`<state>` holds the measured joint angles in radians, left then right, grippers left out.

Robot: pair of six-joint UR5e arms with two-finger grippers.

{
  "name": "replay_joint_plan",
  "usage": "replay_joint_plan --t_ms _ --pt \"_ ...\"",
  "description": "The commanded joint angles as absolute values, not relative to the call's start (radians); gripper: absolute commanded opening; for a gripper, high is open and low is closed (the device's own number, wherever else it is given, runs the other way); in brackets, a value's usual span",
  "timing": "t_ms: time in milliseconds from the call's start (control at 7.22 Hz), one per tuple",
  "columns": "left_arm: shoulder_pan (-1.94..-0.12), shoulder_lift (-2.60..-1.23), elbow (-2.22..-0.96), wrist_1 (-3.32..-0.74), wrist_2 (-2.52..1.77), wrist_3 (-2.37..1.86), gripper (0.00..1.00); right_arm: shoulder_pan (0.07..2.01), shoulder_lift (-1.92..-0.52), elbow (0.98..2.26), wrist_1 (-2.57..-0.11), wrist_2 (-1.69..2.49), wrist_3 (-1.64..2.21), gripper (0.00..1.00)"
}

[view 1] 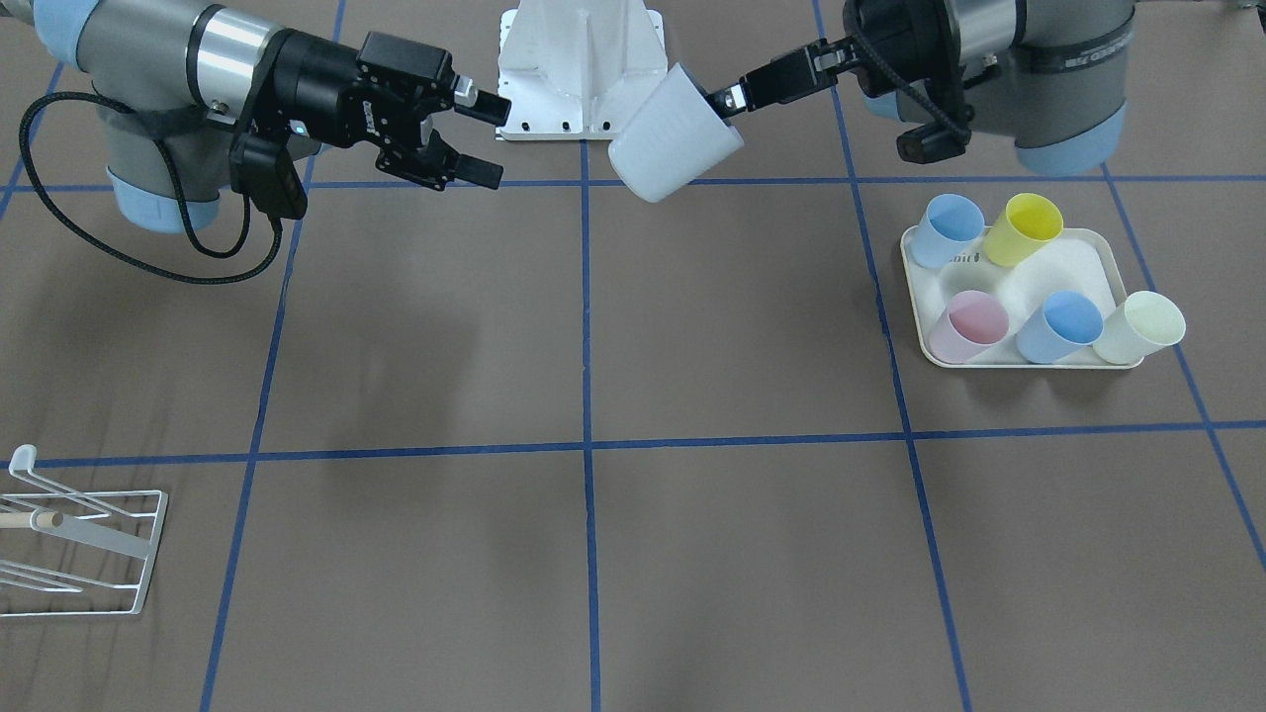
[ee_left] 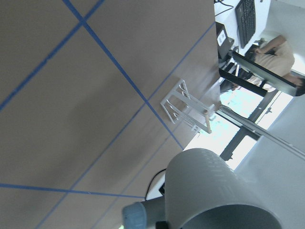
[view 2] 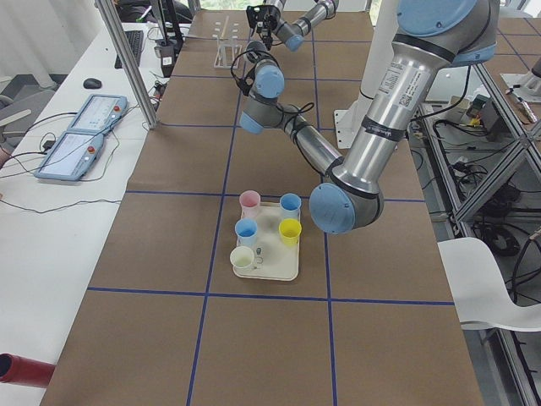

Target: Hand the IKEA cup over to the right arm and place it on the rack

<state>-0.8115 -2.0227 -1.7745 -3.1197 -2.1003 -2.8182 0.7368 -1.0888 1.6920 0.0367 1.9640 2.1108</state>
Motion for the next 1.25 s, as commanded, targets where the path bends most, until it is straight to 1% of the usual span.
replay_joint_plan --t_ms 0,139,416,1108 --pt "-0.706 -2.026 -1.767 -3.337 -1.934 -2.999 0.0 0.706 -1.007 1.706 0.077 1.904 2.192 0.99" --pt "-0.666 -2.025 -1.766 -3.385 -1.861 -3.005 0.0 0.69 -1.003 1.71 0.08 1.895 2.192 0.99" --pt "-0.655 -2.023 -1.766 -3.418 -1.836 -3.031 0.0 0.689 -1.003 1.712 0.101 1.884 2.191 0.99" --pt "-0.563 -2.025 -1.749 -3.507 -1.74 -3.04 0.0 0.672 -0.991 1.71 0.107 1.856 2.191 0.99"
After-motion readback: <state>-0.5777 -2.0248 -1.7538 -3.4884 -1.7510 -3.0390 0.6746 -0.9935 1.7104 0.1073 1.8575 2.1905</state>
